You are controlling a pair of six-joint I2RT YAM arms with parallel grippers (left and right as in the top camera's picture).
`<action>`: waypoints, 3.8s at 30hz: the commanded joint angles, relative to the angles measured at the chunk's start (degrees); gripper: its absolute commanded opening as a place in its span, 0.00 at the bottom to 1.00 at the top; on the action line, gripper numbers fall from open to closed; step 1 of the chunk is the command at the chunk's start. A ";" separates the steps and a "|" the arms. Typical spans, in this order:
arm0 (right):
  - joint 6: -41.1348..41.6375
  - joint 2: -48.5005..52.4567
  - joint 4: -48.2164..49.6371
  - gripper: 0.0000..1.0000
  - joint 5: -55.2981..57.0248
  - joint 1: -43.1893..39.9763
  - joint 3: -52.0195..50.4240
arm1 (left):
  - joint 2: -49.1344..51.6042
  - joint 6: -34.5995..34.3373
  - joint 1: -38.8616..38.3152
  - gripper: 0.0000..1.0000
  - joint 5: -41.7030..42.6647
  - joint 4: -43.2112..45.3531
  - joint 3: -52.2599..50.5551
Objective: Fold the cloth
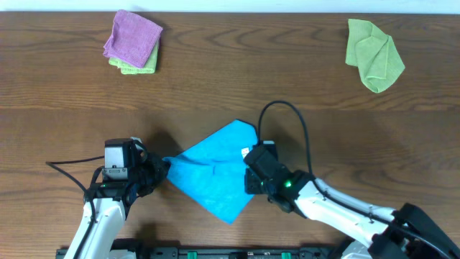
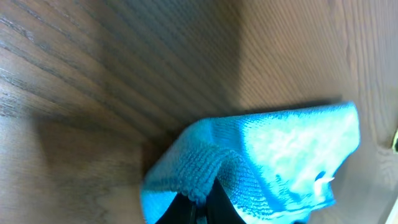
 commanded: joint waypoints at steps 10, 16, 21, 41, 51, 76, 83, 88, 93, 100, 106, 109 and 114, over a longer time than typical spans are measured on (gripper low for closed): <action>-6.78 1.22 2.69 0.01 2.97 -4.04 0.04 | -0.26 3.13 -0.09 0.06 1.36 -2.80 1.36; -9.31 4.28 7.32 0.01 2.99 -8.66 0.04 | -0.26 3.26 -0.09 0.06 1.38 -6.58 1.36; -11.43 5.33 10.23 0.01 3.37 -14.34 0.20 | -0.26 3.61 -0.13 0.06 1.38 -8.13 0.96; -17.79 5.20 -0.68 0.01 -8.28 -19.80 12.04 | -0.28 -2.89 -9.40 0.31 5.29 -5.46 0.74; -12.83 4.33 -6.62 0.03 -18.80 -14.71 12.00 | -0.33 2.80 -9.40 0.95 1.07 -5.49 3.82; -6.25 4.50 -4.13 0.01 0.79 -6.40 1.16 | -0.20 0.98 -9.42 0.95 -6.23 -5.64 3.98; -11.91 4.50 -4.52 0.02 4.98 -11.10 1.16 | -0.20 -0.26 -9.46 0.95 -6.27 -8.13 3.87; -14.58 4.50 -4.52 0.02 5.07 -17.27 1.18 | -0.20 -0.26 -9.46 0.95 -6.08 -8.31 3.87; -16.79 3.85 -4.55 0.01 -6.95 -20.15 2.43 | -0.20 -0.26 -9.46 0.95 -3.37 -8.13 3.87; -15.78 -2.23 -4.31 0.15 -12.55 -19.63 4.74 | -0.20 -0.15 -9.46 0.95 0.13 -2.45 3.89; -14.91 -5.33 -0.26 0.29 -10.10 -20.72 4.83 | -0.20 -0.26 -9.46 1.00 1.84 1.46 3.89; -14.93 -3.61 4.68 0.34 -9.14 -21.00 4.83 | -0.20 -0.22 -9.46 0.99 2.32 1.49 3.89; -13.94 1.77 11.96 0.35 -8.24 -22.38 4.87 | -0.20 0.28 -9.46 0.95 3.32 2.23 3.93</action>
